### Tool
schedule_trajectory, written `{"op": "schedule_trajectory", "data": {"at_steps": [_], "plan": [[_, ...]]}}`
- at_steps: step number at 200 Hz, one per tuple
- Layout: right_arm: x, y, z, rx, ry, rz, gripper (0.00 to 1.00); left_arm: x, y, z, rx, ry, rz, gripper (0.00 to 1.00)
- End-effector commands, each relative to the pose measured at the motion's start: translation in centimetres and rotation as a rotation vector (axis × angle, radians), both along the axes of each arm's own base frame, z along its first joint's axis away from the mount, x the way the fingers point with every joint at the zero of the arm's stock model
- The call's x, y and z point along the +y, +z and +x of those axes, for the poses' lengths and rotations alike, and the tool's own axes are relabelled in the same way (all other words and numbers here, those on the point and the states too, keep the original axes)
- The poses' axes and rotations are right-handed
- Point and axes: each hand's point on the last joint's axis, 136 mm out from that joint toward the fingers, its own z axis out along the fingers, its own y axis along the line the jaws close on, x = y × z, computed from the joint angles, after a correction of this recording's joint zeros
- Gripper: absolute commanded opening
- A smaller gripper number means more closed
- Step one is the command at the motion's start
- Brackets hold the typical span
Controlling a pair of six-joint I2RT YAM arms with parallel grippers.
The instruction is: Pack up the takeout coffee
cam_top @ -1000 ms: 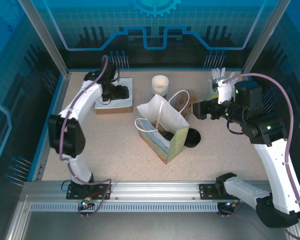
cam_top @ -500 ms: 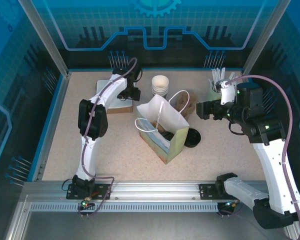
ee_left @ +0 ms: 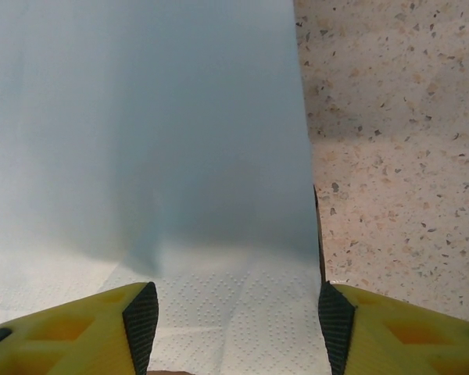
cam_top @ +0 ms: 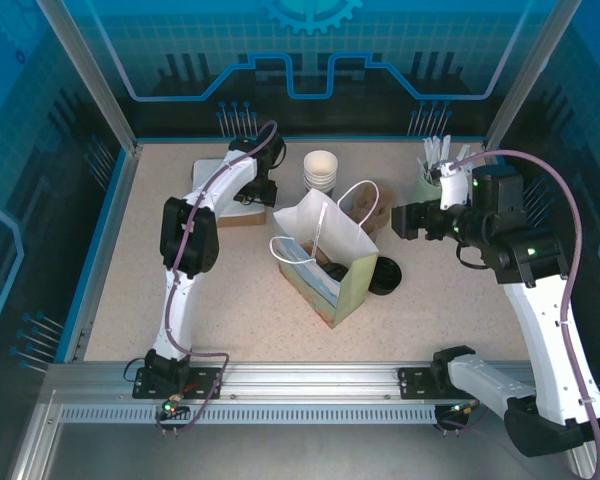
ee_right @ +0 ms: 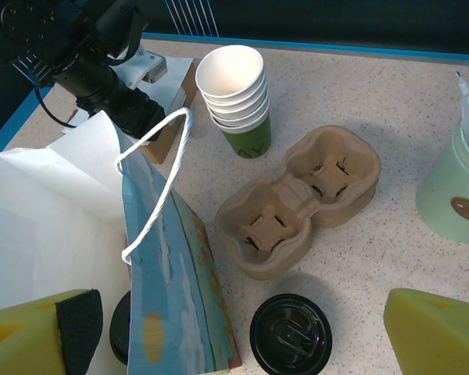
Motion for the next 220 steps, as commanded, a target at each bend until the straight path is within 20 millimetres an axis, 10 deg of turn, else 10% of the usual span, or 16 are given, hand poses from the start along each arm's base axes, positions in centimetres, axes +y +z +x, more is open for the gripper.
{"op": "schedule_trajectory", "data": {"at_steps": [1, 95, 220], "plan": [[-0.1, 0.1, 0.2, -0.010, -0.002, 0.019, 0.95, -0.4, 0.1, 0.0, 0.007, -0.009, 0.004, 0.61], [0.0, -0.3, 0.4, 0.005, -0.002, 0.023, 0.95, -1.1, -1.5, -0.1, 0.036, -0.028, 0.017, 0.67], [0.3, -0.6, 0.5, 0.021, 0.004, 0.040, 0.94, -0.9, 0.4, 0.0, 0.005, -0.038, 0.016, 0.44]]}}
